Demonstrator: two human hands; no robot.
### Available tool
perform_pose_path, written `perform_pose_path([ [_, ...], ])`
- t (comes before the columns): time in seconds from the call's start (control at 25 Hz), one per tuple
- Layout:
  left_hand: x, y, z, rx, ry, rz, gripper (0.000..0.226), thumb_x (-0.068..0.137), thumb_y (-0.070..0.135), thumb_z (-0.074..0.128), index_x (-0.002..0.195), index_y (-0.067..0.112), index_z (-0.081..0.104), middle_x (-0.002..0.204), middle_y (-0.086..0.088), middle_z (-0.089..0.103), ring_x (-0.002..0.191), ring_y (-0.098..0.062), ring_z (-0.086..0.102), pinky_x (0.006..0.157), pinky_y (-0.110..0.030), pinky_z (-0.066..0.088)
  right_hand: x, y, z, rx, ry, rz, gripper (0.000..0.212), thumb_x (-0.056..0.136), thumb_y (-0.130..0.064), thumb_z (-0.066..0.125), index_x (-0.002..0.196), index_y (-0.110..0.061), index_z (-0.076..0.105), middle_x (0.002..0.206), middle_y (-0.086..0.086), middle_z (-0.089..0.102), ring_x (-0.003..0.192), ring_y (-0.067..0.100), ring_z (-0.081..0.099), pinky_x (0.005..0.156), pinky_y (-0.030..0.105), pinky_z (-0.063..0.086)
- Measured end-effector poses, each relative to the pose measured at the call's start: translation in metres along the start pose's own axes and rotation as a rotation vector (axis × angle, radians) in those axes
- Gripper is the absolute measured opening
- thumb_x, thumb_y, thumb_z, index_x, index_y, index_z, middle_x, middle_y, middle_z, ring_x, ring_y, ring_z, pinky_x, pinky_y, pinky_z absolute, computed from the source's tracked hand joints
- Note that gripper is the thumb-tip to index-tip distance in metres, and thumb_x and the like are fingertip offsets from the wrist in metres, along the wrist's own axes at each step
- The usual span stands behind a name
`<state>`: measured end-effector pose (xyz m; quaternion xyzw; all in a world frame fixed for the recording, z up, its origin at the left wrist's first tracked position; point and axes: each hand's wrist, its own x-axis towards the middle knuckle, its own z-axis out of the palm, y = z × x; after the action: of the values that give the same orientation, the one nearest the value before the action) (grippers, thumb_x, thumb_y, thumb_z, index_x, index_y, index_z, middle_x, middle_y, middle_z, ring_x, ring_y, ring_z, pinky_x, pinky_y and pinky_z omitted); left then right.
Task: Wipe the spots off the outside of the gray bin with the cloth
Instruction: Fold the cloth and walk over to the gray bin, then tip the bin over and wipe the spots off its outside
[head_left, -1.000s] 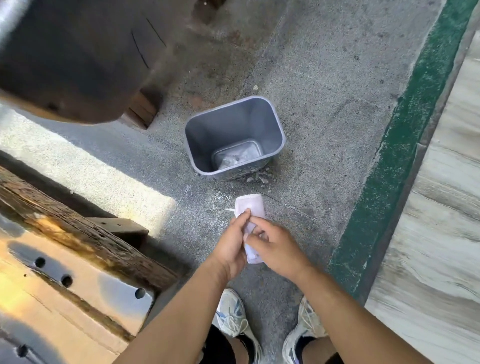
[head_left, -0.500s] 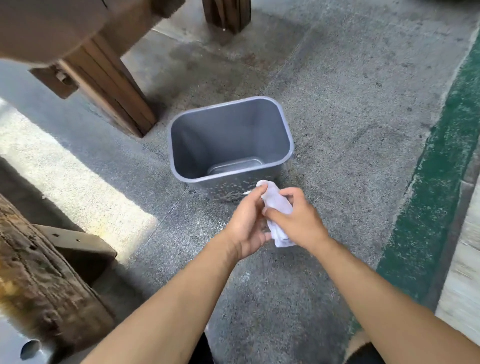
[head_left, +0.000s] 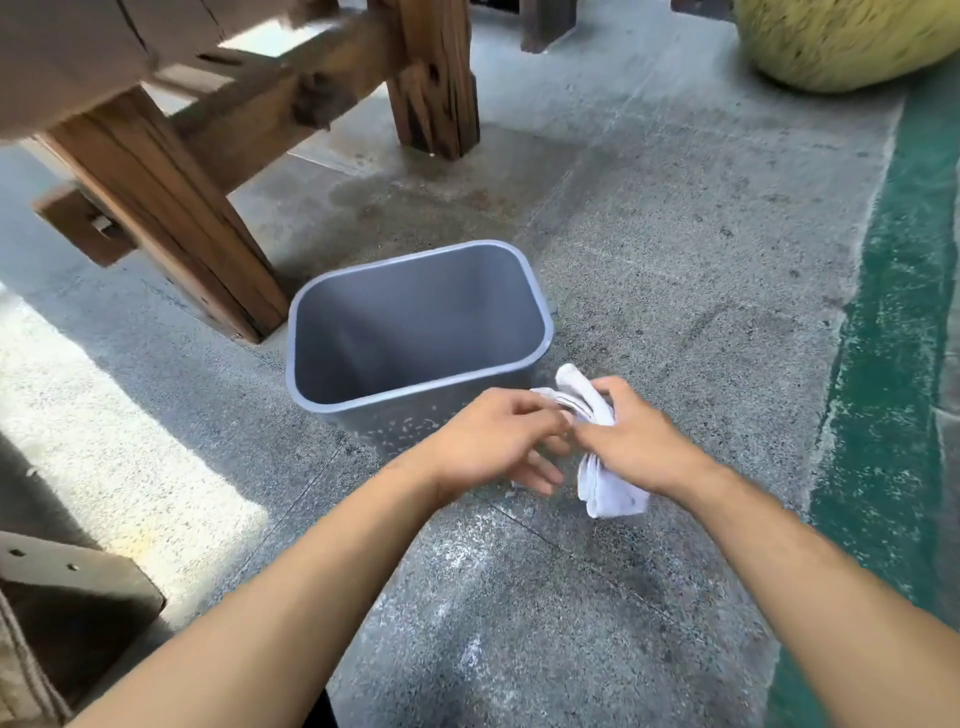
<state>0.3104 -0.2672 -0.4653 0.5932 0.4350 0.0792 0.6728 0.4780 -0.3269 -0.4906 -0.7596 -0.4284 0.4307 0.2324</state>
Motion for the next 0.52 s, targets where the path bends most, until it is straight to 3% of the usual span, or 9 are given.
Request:
perform_pose_path([
  [0.08,0.004,0.003,-0.006,0.545,0.291,0.298,0.017,0.096,0.024,0.058,0.091,0.017,0.073,0.082,-0.004,0.078,0.074,-0.026,0.073,0.065,-0.033,0.058,-0.006,0.010,-0.016,-0.042,-0.004,0.048,0.037,0.095,-0.046,0.061,0.125,-0.035,0.043,0.090,-0.001,0.069,0.068,0.014,0.063,0.055,0.027,0.048],
  [0.16,0.011,0.011,-0.017,1.004,0.566,0.559,0.025,0.092,0.033,0.055,0.097,0.019,0.075,0.088,-0.002,0.077,0.086,-0.027,0.069,0.077,-0.039,0.054,-0.010,0.018,-0.027,-0.007,0.001,0.089,0.039,0.096,-0.042,0.062,0.128,-0.031,0.044,0.086,0.002,0.069,0.066,0.016,0.063,0.053,0.028,0.046],
  [0.2,0.015,0.014,-0.024,1.141,0.629,0.568,0.034,0.091,0.040,0.053,0.108,0.018,0.073,0.097,-0.004,0.076,0.095,-0.030,0.066,0.083,-0.042,0.052,-0.012,0.020,-0.031,0.017,0.006,0.109,0.041,0.095,-0.037,0.063,0.130,-0.029,0.044,0.087,0.003,0.070,0.067,0.017,0.065,0.055,0.030,0.049],
  [0.32,0.024,0.003,-0.048,1.247,0.538,0.305,0.066,0.095,0.059,0.045,0.136,0.010,0.059,0.122,-0.013,0.071,0.118,-0.036,0.061,0.101,-0.048,0.048,-0.015,0.020,-0.032,-0.020,0.034,0.105,0.049,0.089,-0.033,0.070,0.131,-0.033,0.046,0.088,-0.001,0.072,0.072,0.017,0.072,0.056,0.035,0.057],
  [0.4,0.026,-0.011,-0.057,1.217,0.398,0.223,0.059,0.098,0.061,0.039,0.128,0.016,0.064,0.118,-0.009,0.071,0.115,-0.032,0.061,0.098,-0.044,0.050,-0.016,0.020,-0.030,-0.073,0.056,0.080,0.049,0.086,-0.036,0.071,0.129,-0.038,0.047,0.088,-0.005,0.071,0.073,0.016,0.071,0.054,0.030,0.052],
  [0.52,0.028,-0.012,-0.060,1.159,0.378,0.115,0.043,0.103,0.057,0.033,0.099,0.024,0.059,0.090,-0.002,0.068,0.093,-0.032,0.065,0.077,-0.041,0.054,-0.014,0.016,-0.027,-0.084,0.078,0.045,0.036,0.088,-0.035,0.067,0.119,-0.043,0.053,0.086,-0.007,0.071,0.072,0.016,0.071,0.053,0.027,0.047],
])
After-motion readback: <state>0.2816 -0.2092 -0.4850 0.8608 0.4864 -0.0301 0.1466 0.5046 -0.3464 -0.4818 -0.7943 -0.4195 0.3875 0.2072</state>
